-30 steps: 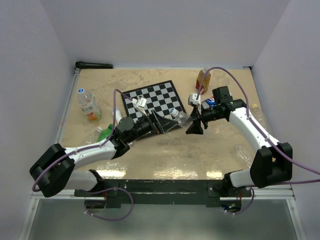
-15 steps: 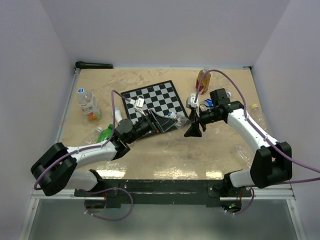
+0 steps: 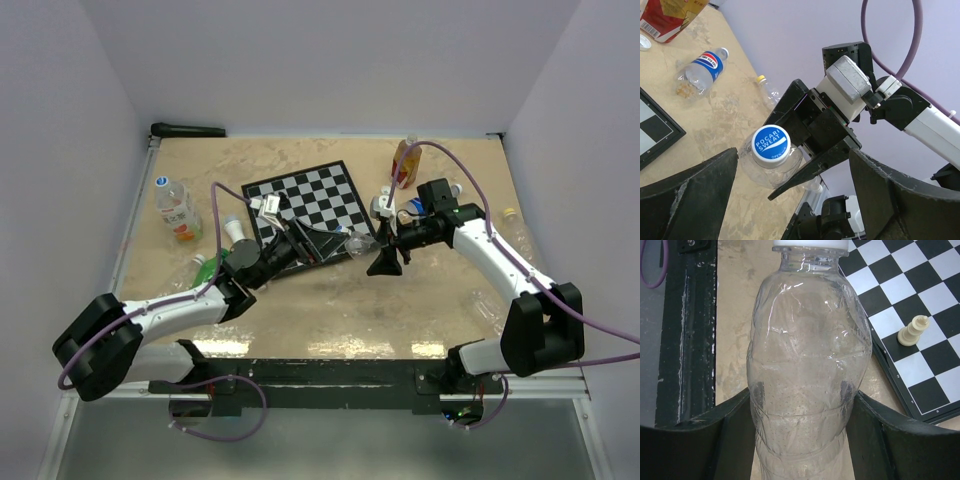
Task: Unscrew the bottle caps
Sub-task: Unscrew the bottle cap from the plastic bottle.
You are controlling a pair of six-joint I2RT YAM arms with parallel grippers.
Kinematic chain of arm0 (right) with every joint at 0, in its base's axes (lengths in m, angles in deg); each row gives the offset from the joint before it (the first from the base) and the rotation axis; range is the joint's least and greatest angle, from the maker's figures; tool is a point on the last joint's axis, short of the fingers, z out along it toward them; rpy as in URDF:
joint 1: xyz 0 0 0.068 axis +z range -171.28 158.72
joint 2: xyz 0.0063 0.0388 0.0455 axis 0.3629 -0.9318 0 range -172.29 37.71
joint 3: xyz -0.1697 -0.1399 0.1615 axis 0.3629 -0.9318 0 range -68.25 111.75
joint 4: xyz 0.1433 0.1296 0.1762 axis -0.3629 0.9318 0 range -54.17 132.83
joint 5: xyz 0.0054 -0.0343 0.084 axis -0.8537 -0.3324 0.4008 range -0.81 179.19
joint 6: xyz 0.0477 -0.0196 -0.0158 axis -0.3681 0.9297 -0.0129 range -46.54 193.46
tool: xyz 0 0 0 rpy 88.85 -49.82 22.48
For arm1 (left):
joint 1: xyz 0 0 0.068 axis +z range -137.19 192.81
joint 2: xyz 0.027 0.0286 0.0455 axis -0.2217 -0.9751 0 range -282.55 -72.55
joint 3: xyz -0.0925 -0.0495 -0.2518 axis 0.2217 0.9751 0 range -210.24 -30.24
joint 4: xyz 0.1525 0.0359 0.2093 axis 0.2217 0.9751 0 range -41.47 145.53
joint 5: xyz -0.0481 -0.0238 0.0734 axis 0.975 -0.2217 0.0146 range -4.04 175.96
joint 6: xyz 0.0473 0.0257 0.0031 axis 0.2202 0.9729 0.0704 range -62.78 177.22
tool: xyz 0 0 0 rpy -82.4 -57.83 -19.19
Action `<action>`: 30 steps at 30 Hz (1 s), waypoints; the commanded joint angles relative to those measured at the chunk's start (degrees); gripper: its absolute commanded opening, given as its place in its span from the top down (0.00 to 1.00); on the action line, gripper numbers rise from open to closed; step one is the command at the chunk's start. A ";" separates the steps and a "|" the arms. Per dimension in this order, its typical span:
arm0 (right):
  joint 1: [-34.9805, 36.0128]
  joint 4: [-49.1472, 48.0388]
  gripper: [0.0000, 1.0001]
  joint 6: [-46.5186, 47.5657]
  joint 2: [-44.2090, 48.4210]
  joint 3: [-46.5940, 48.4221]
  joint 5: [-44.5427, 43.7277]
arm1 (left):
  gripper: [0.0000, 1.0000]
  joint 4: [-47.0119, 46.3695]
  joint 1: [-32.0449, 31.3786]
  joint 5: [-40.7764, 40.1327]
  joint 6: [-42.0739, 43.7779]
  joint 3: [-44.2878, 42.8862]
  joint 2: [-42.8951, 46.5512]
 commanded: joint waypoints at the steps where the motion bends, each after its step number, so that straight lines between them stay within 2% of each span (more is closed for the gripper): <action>1: 0.56 -1.04 0.82 0.15 1.41 0.00 0.76 | 0.03 -1.94 -0.19 -1.92 0.73 0.40 1.54; 30: 1.35 -1.48 0.81 0.06 1.06 -0.35 -0.21 | 0.03 -6.08 -0.28 -3.86 -3.49 1.46 -0.04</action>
